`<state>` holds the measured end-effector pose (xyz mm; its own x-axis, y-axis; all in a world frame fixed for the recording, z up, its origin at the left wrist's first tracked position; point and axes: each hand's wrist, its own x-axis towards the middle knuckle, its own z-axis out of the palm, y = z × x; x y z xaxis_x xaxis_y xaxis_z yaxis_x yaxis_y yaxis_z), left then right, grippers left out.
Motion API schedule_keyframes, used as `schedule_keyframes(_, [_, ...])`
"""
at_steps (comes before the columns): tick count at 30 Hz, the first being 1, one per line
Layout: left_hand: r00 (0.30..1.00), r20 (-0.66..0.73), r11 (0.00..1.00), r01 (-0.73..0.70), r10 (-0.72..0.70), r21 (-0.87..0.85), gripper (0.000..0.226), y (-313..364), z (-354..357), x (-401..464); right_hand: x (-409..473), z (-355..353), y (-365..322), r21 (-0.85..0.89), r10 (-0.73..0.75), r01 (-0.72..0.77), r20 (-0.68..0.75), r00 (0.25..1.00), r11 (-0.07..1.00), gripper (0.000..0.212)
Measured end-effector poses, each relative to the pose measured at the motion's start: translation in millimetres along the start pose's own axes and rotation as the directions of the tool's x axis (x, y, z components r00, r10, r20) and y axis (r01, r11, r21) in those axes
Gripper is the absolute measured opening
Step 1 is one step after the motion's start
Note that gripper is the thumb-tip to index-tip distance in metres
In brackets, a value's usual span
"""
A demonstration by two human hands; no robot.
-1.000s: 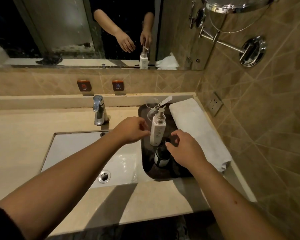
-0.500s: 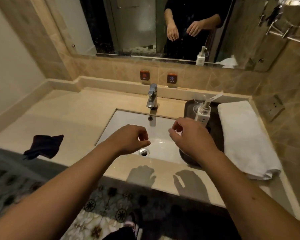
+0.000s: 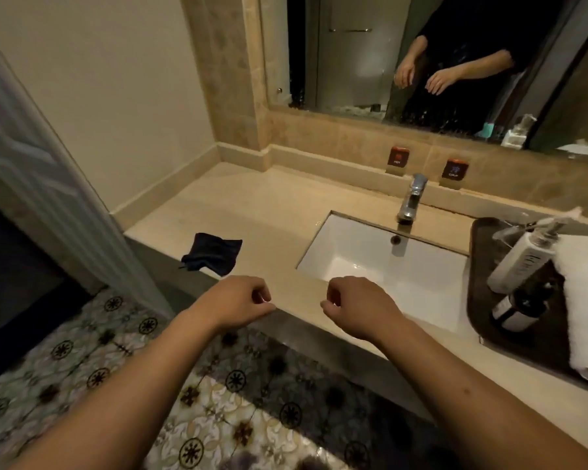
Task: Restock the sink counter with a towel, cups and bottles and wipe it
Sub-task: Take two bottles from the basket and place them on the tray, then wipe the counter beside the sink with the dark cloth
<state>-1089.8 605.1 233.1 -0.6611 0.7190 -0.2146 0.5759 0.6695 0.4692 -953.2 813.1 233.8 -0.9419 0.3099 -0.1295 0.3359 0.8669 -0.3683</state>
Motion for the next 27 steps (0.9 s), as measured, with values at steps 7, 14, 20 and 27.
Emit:
schedule_keyframes(7, [0.997, 0.0, 0.997, 0.074, -0.074, -0.026, 0.015, -150, -50, -36, 37, 60, -120, -0.034, 0.038, -0.035, 0.107, 0.994, 0.999, 0.014])
schedule_keyframes(14, [0.993, 0.007, 0.993, 0.119, -0.119, -0.013, 0.014, -258, -94, -34, 74, 99, -198, 0.009, 0.072, -0.073, 0.119, 0.99, 0.997, 0.017])
schedule_keyframes(20, [0.993, 0.042, 0.993, 0.114, -0.114, 0.004, 0.014, -298, -106, 8, 129, 116, -212, 0.051, 0.092, -0.098, 0.101, 0.991, 0.994, 0.025])
schedule_keyframes(27, [0.984, 0.106, 0.99, 0.139, -0.141, 0.03, 0.033, -327, -113, 76, 224, 150, -217, 0.144, 0.109, -0.115, 0.045, 0.993, 0.983, 0.029])
